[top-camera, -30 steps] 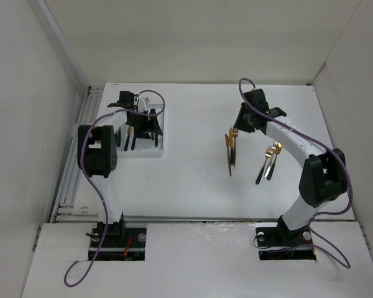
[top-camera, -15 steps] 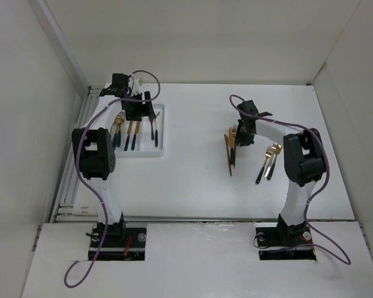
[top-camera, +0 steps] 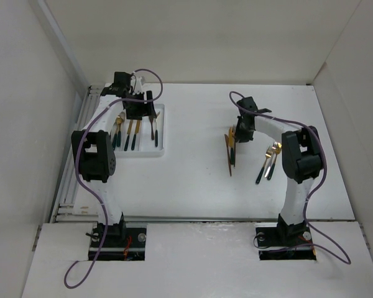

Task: Sort the eating utensils into containers

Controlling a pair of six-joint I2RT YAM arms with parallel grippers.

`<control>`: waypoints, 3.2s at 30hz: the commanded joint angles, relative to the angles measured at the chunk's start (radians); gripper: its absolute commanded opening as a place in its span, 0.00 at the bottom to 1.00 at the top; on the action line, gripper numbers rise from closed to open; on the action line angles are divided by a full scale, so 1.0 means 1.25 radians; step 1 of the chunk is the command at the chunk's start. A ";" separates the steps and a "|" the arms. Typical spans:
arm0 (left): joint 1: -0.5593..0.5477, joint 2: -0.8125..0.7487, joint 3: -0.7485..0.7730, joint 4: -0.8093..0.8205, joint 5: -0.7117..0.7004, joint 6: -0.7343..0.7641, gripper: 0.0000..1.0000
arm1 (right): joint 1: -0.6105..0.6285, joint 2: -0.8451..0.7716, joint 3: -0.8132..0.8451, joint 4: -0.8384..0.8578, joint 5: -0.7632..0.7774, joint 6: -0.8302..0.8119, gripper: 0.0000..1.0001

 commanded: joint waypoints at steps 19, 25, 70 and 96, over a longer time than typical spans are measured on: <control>0.000 -0.067 -0.030 0.008 0.011 0.011 0.68 | 0.019 0.050 0.060 -0.035 -0.058 -0.034 0.30; 0.000 -0.067 -0.031 0.008 0.011 0.011 0.68 | 0.026 0.066 0.060 -0.043 -0.047 -0.016 0.21; -0.274 -0.056 0.021 0.000 0.220 0.091 0.00 | 0.258 -0.154 0.211 0.177 -0.138 0.289 0.00; 0.023 0.073 -0.107 0.068 0.164 0.026 0.00 | 0.206 -0.225 0.104 0.195 -0.118 0.202 0.44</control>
